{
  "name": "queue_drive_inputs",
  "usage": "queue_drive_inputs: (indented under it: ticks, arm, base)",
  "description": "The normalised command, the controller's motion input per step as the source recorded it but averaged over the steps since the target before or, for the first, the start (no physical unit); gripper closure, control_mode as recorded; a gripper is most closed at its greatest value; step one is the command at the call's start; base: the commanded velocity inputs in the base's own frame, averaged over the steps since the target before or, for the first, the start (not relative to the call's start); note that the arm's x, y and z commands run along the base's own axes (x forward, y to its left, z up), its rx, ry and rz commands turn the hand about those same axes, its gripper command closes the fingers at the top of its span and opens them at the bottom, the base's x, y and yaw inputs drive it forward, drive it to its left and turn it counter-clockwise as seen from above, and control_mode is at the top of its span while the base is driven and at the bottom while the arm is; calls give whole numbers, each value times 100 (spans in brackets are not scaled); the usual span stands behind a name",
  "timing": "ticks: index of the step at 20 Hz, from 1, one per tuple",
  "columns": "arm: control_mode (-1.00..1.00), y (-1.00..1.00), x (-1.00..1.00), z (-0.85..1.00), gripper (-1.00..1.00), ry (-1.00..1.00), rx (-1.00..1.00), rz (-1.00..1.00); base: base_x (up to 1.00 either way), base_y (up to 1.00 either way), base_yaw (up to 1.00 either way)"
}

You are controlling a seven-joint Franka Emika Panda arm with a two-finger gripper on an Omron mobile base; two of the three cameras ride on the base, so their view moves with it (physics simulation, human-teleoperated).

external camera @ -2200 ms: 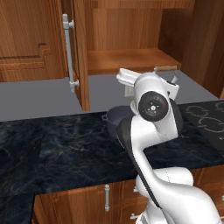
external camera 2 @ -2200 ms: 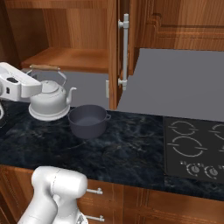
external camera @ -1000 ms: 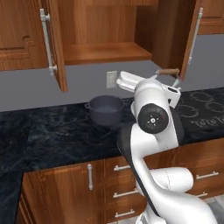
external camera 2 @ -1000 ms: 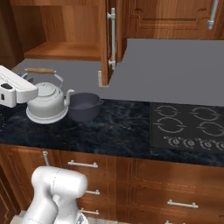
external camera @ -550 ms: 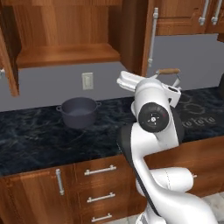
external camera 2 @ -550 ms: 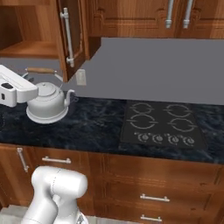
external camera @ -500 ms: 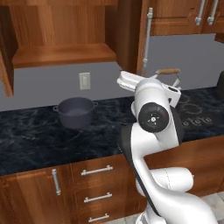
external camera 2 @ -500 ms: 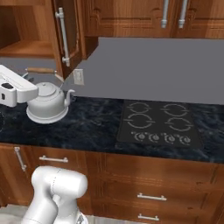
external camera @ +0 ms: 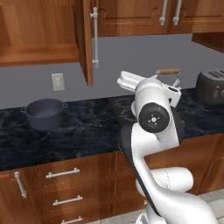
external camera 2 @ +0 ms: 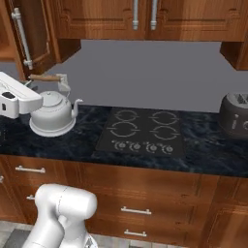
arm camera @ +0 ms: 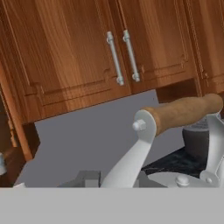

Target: Pick the kettle from the cabinet and place it on a stove burner. Then pick the pot from the counter and place it on another stove burner. Finally, turn both burners on.

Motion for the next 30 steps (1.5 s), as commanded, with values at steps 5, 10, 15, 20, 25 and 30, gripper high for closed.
queue_drive_inputs:
  ticks: [5,10,15,20,25,30]
  arm:
    - [100,0,0,0,100,0,0,0]
    - [100,0,0,0,100,0,0,0]
    - [100,0,0,0,100,0,0,0]
    - [100,0,0,0,100,0,0,0]
    - [100,0,0,0,100,0,0,0]
    - [100,0,0,0,100,0,0,0]
  base:
    - [0,-73,5]
    - [2,-72,7]
    - [35,-48,12]
    - [72,-7,14]
    - [71,0,13]
    - [56,0,8]
